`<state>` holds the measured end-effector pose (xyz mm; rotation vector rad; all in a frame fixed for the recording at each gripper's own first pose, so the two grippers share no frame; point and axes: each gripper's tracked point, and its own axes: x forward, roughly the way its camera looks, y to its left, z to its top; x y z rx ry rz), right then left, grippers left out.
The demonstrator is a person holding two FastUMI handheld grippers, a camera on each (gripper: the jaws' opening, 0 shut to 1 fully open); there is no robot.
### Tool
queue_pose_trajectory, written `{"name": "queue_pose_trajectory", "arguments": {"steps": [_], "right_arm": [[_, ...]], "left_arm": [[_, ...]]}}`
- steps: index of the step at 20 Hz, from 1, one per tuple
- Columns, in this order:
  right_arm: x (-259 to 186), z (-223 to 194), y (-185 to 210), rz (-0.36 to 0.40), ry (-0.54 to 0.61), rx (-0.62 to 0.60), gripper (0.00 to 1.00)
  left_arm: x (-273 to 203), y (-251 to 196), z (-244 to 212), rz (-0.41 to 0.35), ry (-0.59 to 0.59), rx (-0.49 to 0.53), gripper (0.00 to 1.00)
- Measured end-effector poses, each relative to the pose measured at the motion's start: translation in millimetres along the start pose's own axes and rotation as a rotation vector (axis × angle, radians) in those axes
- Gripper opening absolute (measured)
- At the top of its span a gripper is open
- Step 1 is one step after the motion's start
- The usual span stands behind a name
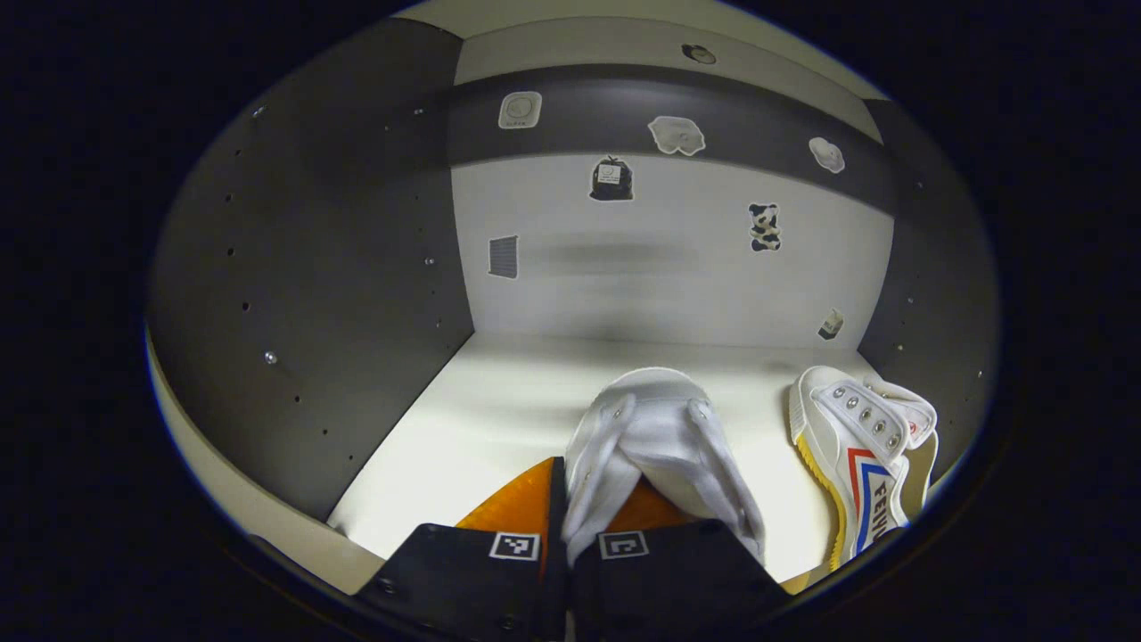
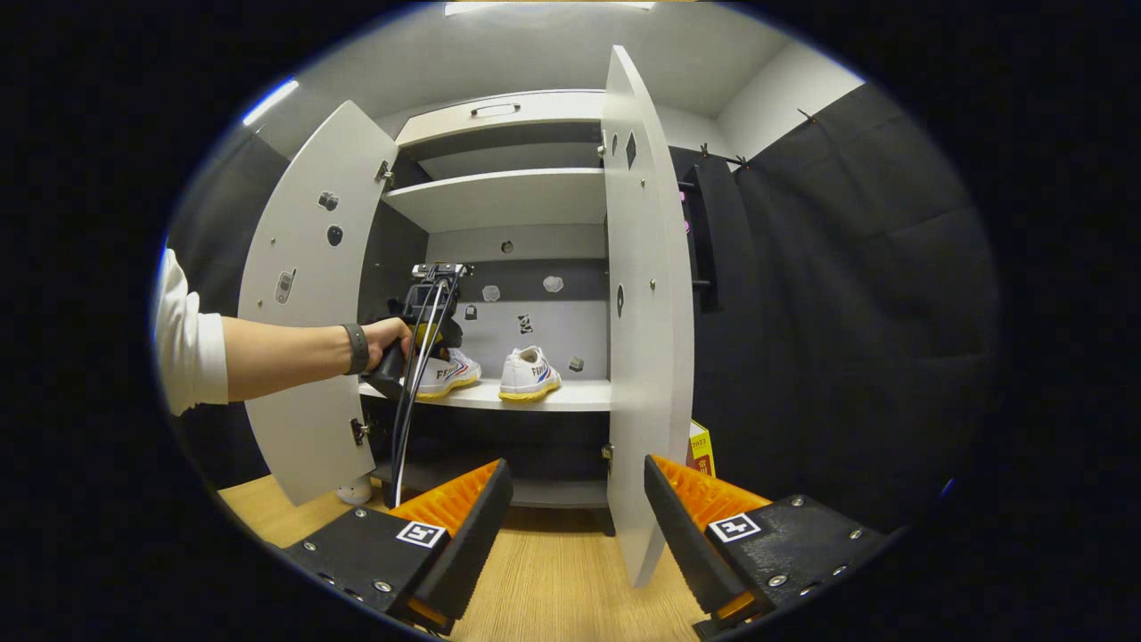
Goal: Grab one shoe with the right hand and put it into the shoe cabinet, grab the other shoe with the left hand and put it into the shoe cabinet; then close the right door with the right hand and the left door with the left hand.
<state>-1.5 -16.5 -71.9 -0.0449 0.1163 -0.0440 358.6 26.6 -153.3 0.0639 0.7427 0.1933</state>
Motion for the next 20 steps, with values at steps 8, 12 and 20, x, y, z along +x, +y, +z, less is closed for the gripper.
{"name": "queue_pose_trajectory", "arguments": {"steps": [8, 12, 20], "right_arm": [[3.7, -1.2, -2.8, 0.007, 0.005, 0.022, 0.92], [5.3, 2.7, -3.2, 0.009, -0.004, 0.029, 0.92], [9.9, 6.7, 7.0, 0.045, -0.01, 0.047, 0.92]], "left_arm": [[-2.4, -3.1, 3.0, -0.016, 0.004, 0.026, 0.16], [-15.9, 1.8, 1.2, 0.005, 0.024, 0.034, 0.27], [-63.7, -3.6, 13.3, -0.123, -0.034, -0.012, 0.54]]}}
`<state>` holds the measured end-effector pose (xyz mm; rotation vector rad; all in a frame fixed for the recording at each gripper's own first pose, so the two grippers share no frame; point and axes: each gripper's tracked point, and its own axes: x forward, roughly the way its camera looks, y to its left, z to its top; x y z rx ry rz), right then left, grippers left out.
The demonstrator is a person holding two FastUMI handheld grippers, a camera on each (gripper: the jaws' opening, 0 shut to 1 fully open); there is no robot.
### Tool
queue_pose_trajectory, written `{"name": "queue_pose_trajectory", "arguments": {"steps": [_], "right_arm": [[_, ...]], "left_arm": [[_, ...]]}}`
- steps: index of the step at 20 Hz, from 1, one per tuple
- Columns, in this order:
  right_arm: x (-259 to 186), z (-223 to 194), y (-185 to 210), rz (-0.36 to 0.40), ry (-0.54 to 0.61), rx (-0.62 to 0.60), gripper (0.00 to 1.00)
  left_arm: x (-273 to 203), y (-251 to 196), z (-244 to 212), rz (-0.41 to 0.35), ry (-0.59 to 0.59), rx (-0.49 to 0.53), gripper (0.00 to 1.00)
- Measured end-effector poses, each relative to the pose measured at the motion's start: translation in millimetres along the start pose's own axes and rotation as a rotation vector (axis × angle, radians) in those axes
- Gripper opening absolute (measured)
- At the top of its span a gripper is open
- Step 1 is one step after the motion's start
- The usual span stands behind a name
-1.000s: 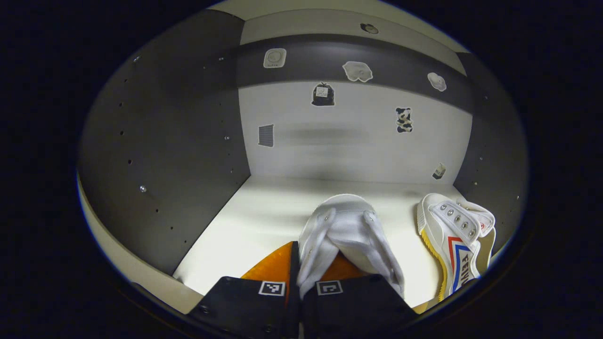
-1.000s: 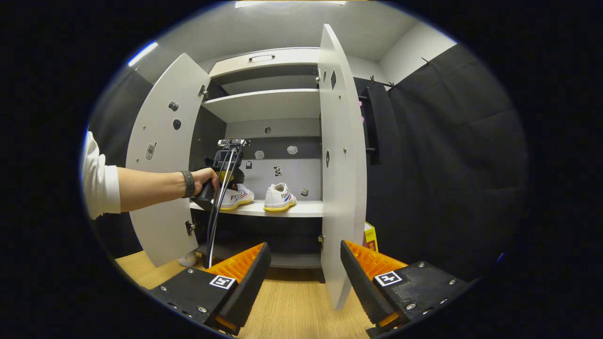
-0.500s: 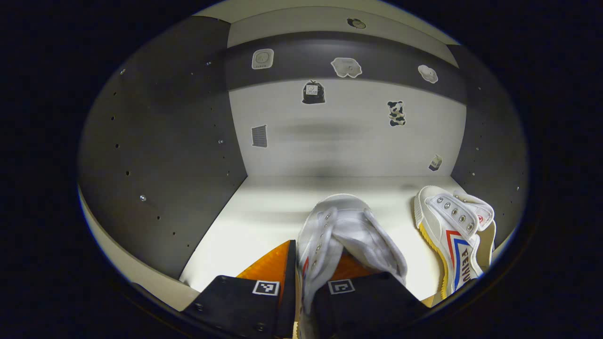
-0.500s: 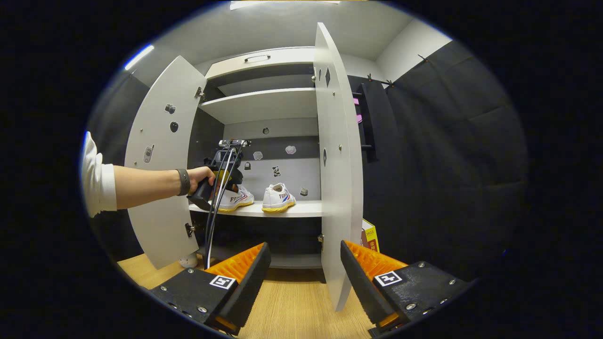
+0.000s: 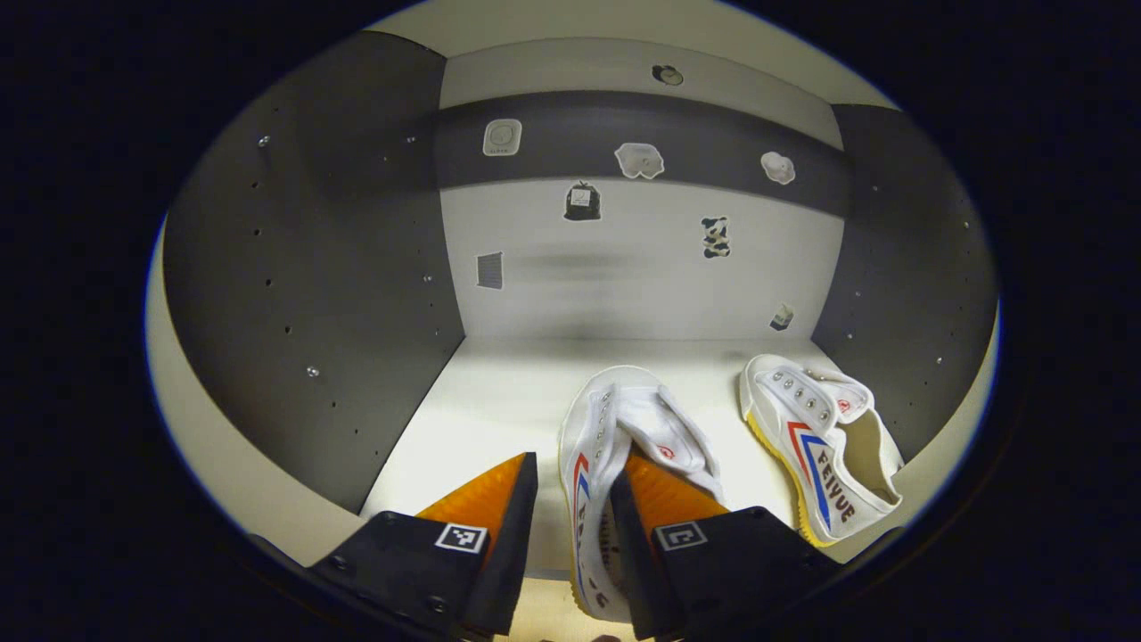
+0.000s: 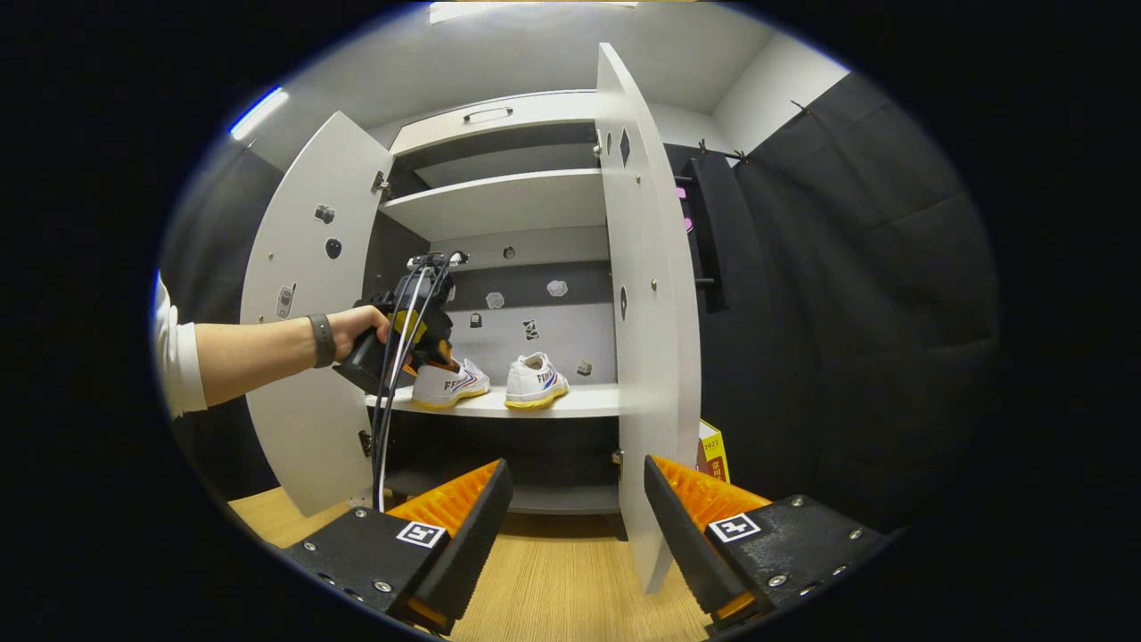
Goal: Grab one shoe with the right hand and put it into the shoe cabinet, grab the other shoe with the left hand and put it into the shoe cabinet; then close the right door with the right hand and the left door with the left hand.
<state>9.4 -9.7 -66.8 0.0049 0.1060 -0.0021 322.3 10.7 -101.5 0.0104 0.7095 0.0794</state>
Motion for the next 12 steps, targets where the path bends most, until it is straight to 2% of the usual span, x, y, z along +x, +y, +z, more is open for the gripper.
{"name": "queue_pose_trajectory", "arguments": {"steps": [1, 4, 7, 8, 12], "right_arm": [[0.4, 0.5, 2.1, 0.005, -0.002, 0.002, 0.92], [2.9, 0.3, 7.8, 0.02, -0.001, 0.004, 0.91], [4.3, 0.2, 12.9, 0.036, 0.0, 0.007, 0.91], [5.2, -0.1, 14.8, 0.041, 0.001, 0.005, 0.91], [6.2, 2.1, 22.9, 0.06, -0.003, -0.002, 0.92]], "left_arm": [[-9.2, 0.0, 1.8, -0.011, -0.017, -0.005, 0.57], [-43.8, 1.9, 10.2, -0.033, -0.108, 0.005, 0.76], [-84.4, 0.8, 10.8, -0.07, -0.212, 0.005, 0.82], [-99.9, 4.3, 10.3, -0.075, -0.251, 0.008, 0.86], [-159.5, 23.7, 4.4, -0.04, -0.435, 0.005, 0.97]]}}
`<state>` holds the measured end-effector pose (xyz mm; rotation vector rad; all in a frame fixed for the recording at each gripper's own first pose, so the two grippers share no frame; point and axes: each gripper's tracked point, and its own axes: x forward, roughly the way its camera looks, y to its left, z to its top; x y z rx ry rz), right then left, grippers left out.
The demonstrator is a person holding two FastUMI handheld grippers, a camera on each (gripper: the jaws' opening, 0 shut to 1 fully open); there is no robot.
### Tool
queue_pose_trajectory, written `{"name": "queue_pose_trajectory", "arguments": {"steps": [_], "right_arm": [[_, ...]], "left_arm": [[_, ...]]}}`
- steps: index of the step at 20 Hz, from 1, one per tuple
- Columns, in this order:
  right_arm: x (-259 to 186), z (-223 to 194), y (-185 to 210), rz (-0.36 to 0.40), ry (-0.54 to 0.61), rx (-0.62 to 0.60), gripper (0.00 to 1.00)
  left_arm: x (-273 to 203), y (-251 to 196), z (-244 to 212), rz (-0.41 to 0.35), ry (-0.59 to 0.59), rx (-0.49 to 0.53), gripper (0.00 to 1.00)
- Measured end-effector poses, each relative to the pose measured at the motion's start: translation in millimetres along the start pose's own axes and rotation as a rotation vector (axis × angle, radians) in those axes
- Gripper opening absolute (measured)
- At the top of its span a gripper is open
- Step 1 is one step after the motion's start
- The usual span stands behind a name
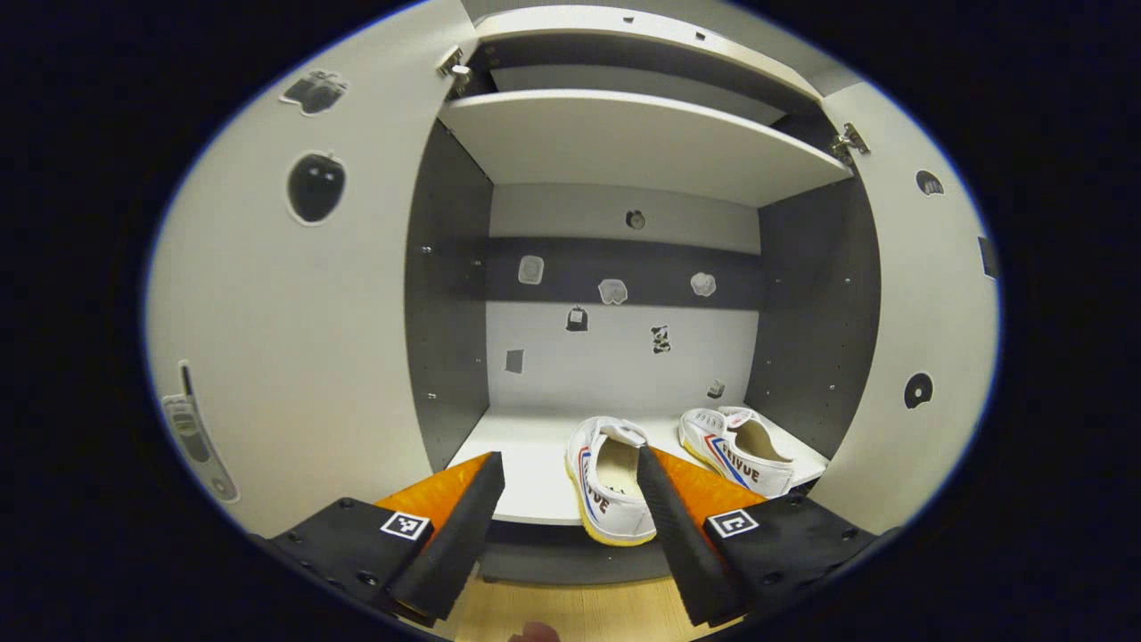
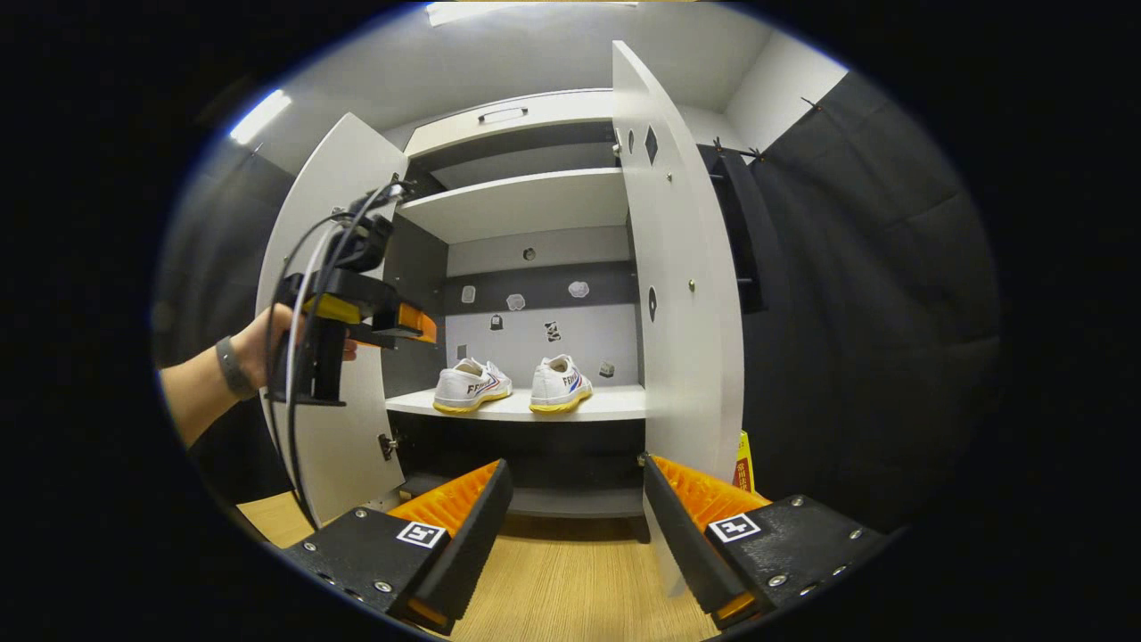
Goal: Grab one shoe with the right hand and put it into the shoe cabinet, grab the other shoe with the left hand and put it into the shoe cabinet; then close the right door with the right hand and the left door with the left hand.
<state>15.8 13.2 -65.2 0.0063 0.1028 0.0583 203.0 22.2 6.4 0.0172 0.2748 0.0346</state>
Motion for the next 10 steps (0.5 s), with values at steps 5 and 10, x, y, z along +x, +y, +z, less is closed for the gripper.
{"name": "queue_pose_trajectory", "arguments": {"steps": [5, 10], "right_arm": [[2.9, 4.4, 6.7, 0.016, -0.013, -0.002, 0.92], [2.4, 1.8, 7.5, 0.016, -0.007, 0.004, 0.92]], "left_arm": [[-74.1, -0.8, -21.2, 0.004, -0.09, -0.016, 0.99], [-126.4, -9.1, -63.2, -0.006, -0.146, -0.007, 0.94]]}}
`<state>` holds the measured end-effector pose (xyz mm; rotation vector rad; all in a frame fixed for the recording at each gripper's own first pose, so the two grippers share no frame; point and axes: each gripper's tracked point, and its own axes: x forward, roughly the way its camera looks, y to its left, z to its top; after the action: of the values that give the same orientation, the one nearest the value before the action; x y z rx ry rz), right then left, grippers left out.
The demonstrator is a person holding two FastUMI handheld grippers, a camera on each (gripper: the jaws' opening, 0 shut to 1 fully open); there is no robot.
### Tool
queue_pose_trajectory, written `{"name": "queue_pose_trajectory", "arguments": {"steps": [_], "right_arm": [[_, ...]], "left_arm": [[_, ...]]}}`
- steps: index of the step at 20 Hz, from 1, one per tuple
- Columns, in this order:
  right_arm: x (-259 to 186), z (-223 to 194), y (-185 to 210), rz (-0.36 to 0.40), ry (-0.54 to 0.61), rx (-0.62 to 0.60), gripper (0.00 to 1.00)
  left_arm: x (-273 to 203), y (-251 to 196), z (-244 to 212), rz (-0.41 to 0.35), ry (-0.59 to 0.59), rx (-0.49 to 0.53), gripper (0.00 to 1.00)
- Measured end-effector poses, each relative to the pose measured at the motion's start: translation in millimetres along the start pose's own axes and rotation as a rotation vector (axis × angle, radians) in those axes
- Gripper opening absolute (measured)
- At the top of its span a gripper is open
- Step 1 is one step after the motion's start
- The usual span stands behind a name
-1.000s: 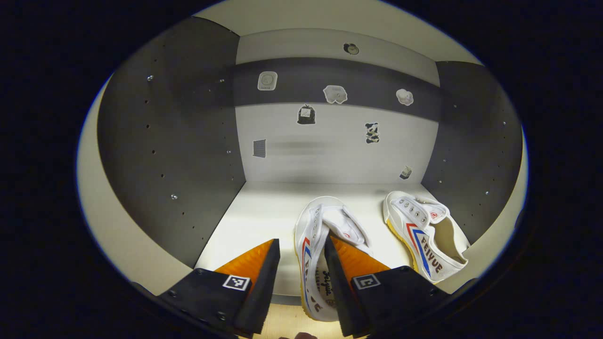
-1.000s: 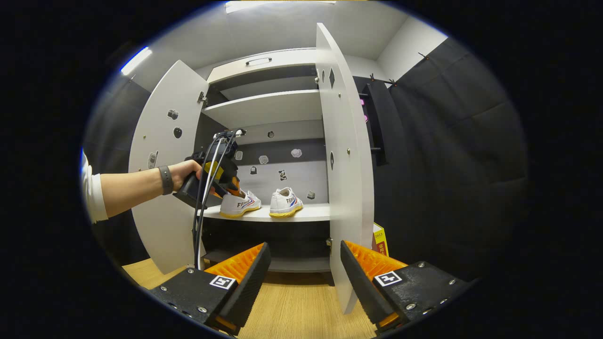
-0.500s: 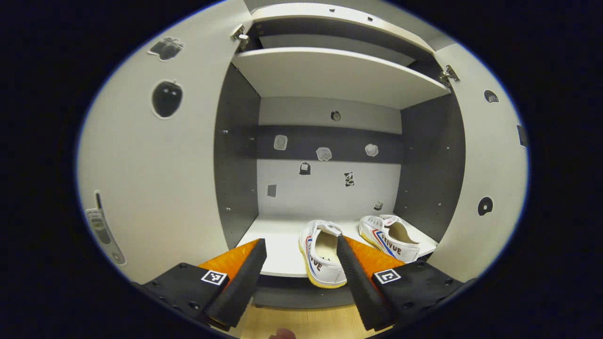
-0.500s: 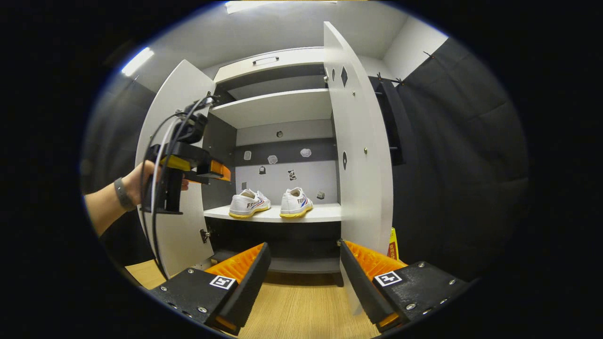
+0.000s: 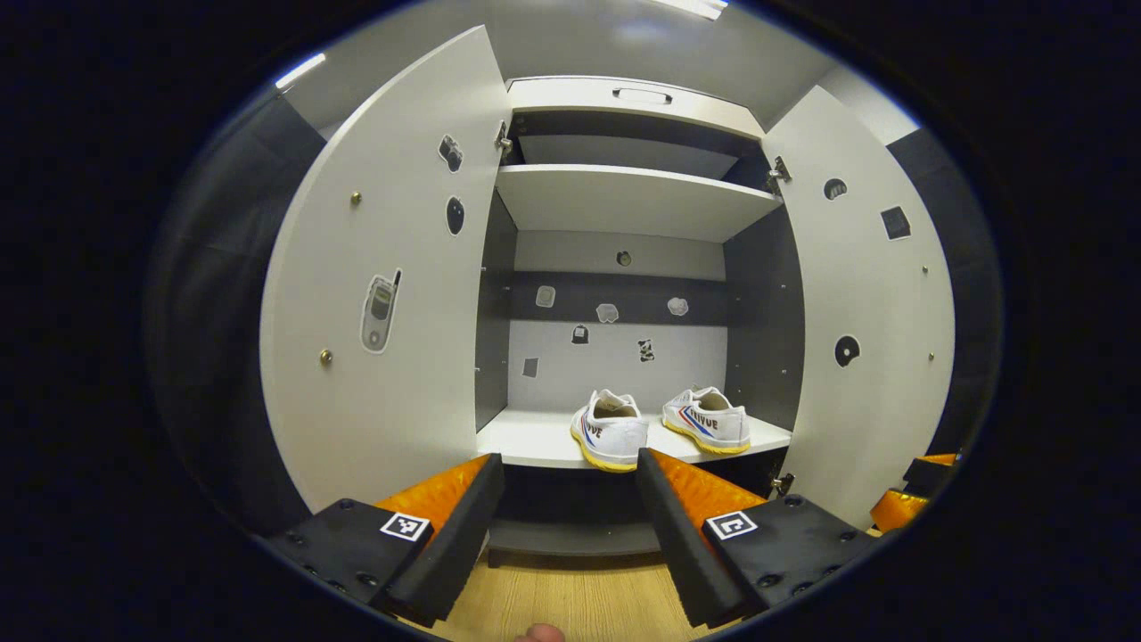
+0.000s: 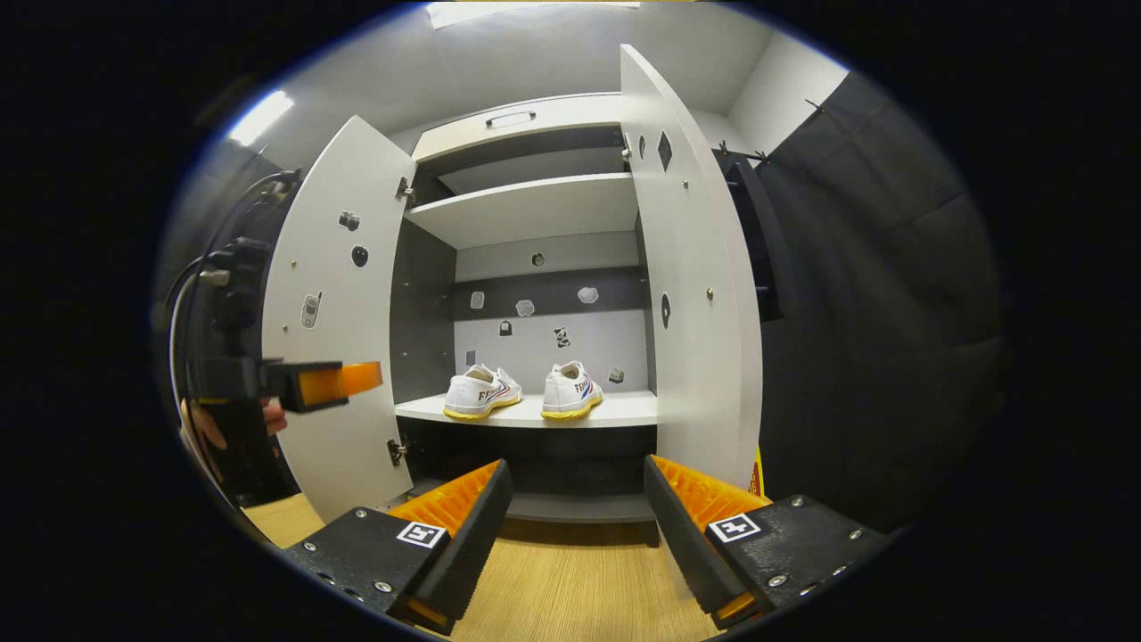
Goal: Grab one shoe with the right hand and put it into the shoe cabinet, grab the other shoe with the left hand and put it into the shoe cabinet; then close the right door with the right hand and the left door with the left hand.
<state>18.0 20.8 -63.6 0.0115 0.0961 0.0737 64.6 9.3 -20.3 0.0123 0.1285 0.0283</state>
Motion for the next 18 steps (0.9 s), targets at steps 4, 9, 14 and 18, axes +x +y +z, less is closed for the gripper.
{"name": "queue_pose_trajectory", "arguments": {"steps": [4, 9, 14, 18], "right_arm": [[-2.6, -0.4, 0.2, -0.001, 0.01, -0.015, 0.92], [-5.9, -6.6, 5.8, 0.006, 0.018, -0.027, 0.92], [-14.0, 16.4, 11.8, 0.039, -0.034, 0.029, 0.92], [-17.8, 59.1, -25.5, 0.009, -0.043, 0.01, 0.92]], "left_arm": [[-43.6, -25.9, -44.8, -0.032, 0.035, -0.095, 0.97], [-56.9, -11.6, -36.7, 0.019, -0.037, -0.004, 0.97], [-57.4, -5.7, -31.4, 0.039, -0.055, -0.029, 0.97], [-56.4, -7.2, -31.7, 0.065, -0.065, -0.021, 0.94]]}}
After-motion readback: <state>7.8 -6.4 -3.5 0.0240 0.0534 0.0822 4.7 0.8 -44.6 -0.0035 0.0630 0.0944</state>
